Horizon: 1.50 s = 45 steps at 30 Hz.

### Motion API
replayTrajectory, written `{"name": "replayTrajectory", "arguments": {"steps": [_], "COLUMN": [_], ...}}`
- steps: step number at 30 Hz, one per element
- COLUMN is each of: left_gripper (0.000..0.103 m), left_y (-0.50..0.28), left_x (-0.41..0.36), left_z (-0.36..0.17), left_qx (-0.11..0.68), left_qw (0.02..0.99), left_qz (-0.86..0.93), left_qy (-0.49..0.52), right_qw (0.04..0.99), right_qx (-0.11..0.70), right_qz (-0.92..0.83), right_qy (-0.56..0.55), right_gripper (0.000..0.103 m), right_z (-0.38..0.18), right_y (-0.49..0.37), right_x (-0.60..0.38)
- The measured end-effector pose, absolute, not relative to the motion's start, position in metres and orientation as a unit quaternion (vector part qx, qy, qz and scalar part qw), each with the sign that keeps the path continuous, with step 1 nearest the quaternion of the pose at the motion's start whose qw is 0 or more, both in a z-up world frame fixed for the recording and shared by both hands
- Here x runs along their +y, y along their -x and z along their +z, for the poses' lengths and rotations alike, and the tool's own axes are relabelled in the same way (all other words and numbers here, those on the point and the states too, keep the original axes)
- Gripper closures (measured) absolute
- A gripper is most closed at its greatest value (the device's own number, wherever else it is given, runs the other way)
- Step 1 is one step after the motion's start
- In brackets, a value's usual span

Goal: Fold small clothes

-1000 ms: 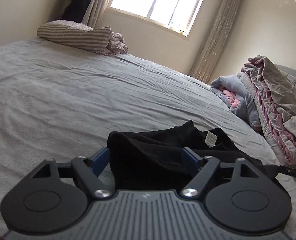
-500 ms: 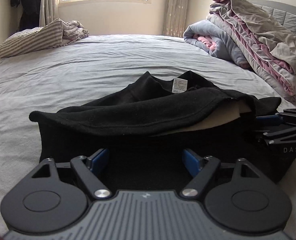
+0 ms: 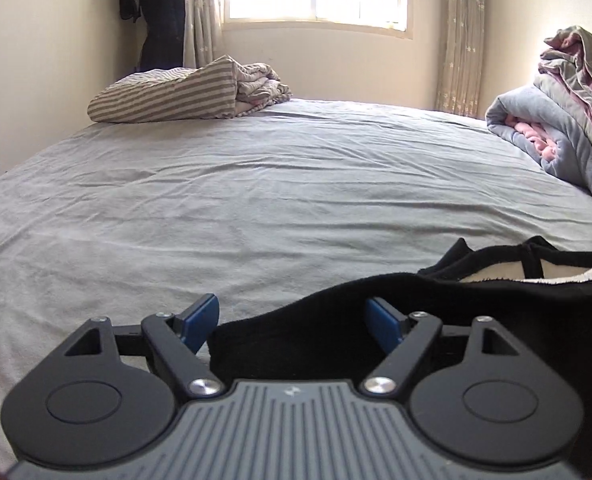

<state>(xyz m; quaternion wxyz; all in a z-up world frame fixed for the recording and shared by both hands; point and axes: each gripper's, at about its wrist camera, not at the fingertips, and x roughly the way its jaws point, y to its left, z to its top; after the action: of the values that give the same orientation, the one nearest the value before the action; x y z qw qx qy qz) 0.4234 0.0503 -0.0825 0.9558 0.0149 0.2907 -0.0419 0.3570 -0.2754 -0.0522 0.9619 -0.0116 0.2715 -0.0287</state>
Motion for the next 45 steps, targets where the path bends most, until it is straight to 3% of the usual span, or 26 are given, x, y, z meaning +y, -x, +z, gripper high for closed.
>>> {"name": "replayTrajectory", "arguments": {"steps": [7, 15, 19, 25, 45], "left_gripper": [0.021, 0.017, 0.009, 0.012, 0.016], "left_y": [-0.408, -0.367, -0.348, -0.343, -0.303], "left_x": [0.072, 0.084, 0.093, 0.135, 0.182], "left_z": [-0.071, -0.076, -0.078, -0.103, -0.125], "left_qx": [0.297, 0.343, 0.357, 0.431, 0.466], "left_qw": [0.953, 0.935, 0.93, 0.87, 0.771], "left_qz": [-0.055, -0.094, -0.079, -0.109, -0.152], "left_qy": [-0.017, 0.008, 0.026, 0.212, 0.408], "right_qw": [0.968, 0.956, 0.957, 0.957, 0.963], "right_qx": [0.246, 0.294, 0.291, 0.287, 0.261], "right_qz": [-0.036, -0.019, -0.003, 0.037, 0.048], "right_qy": [-0.01, 0.001, -0.013, -0.013, 0.046], "right_gripper": [0.034, 0.031, 0.027, 0.027, 0.027], "right_z": [-0.035, -0.061, -0.065, -0.069, -0.093], "right_y": [-0.337, -0.3, -0.278, -0.257, -0.225], "right_x": [-0.308, -0.327, -0.328, -0.298, -0.236]}}
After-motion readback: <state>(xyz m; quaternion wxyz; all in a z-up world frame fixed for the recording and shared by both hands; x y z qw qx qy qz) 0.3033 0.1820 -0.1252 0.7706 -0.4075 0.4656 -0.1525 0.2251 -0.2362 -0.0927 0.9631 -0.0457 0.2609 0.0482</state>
